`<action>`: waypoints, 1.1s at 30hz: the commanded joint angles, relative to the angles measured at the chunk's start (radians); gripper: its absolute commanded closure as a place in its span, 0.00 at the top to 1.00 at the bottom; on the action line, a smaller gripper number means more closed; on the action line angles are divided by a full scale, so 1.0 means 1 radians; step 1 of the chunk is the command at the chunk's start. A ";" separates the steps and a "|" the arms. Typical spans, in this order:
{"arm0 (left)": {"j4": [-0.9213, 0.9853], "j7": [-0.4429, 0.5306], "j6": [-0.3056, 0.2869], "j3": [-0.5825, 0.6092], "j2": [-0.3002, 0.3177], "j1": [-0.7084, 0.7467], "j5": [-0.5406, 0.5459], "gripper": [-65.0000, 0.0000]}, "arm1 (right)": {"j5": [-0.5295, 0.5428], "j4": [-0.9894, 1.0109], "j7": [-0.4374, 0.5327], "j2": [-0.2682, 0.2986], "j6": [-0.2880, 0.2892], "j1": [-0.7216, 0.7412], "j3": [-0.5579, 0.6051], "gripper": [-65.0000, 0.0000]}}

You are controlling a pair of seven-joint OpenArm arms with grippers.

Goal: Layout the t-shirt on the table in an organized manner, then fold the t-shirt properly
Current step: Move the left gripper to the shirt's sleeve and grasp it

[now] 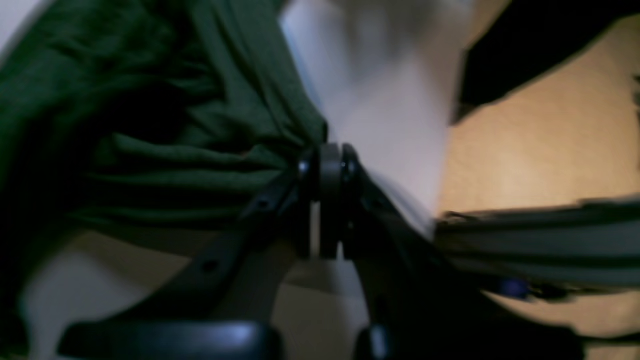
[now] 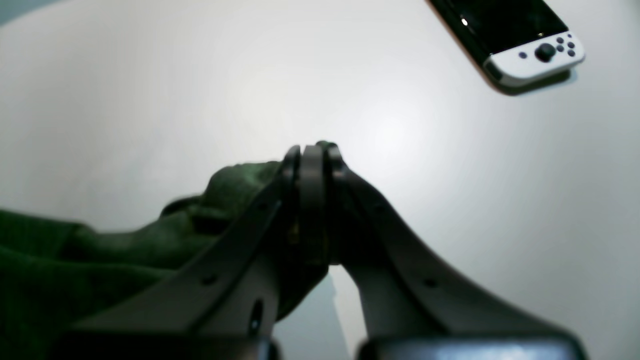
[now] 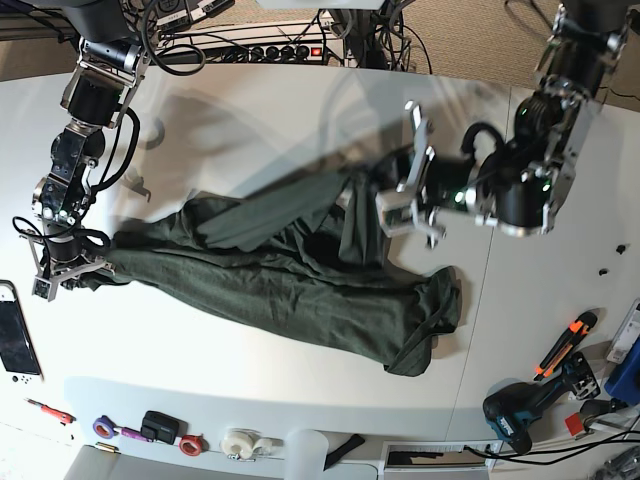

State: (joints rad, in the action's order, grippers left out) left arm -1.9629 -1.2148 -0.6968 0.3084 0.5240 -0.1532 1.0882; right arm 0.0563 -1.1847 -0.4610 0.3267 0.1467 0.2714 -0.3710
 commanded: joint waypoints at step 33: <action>-0.286 0.022 0.024 -0.234 0.083 0.374 -0.082 0.40 | 0.049 -0.018 0.000 0.200 0.072 0.026 -0.003 0.00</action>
State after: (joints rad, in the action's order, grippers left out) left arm -2.2360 -1.2152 -0.6743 0.0811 0.5995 0.2276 0.9897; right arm 0.1032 -1.1843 -0.4854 0.4999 0.2302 0.2714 -0.3702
